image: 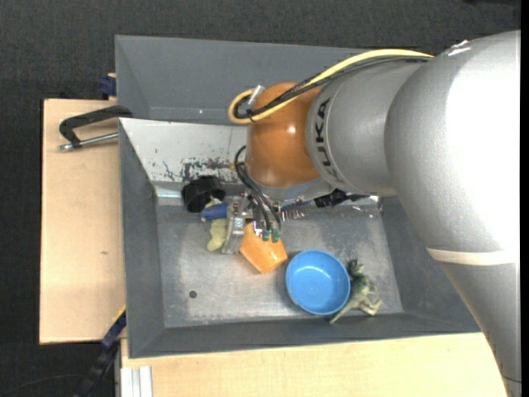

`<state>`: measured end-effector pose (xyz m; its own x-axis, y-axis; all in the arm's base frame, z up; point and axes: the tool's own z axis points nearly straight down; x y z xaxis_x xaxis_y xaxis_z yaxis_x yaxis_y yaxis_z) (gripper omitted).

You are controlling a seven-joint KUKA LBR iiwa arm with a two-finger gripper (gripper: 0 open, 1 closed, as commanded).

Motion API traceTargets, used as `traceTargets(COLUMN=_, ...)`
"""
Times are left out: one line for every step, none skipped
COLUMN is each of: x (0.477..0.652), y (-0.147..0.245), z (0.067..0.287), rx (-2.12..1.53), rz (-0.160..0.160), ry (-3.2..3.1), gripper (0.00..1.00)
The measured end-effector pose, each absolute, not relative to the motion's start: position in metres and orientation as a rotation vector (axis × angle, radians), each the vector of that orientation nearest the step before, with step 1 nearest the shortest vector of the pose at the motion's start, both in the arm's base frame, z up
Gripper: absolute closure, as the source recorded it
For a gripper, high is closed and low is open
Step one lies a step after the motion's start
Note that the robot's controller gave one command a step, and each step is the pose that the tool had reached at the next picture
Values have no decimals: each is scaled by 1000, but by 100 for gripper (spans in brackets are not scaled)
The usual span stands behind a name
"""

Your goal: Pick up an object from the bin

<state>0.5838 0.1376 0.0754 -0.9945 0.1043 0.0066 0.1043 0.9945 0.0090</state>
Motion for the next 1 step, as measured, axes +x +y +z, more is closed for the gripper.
traceTargets(x=597, y=137, z=76, rx=-286, rz=-19, ry=-3102, gripper=100)
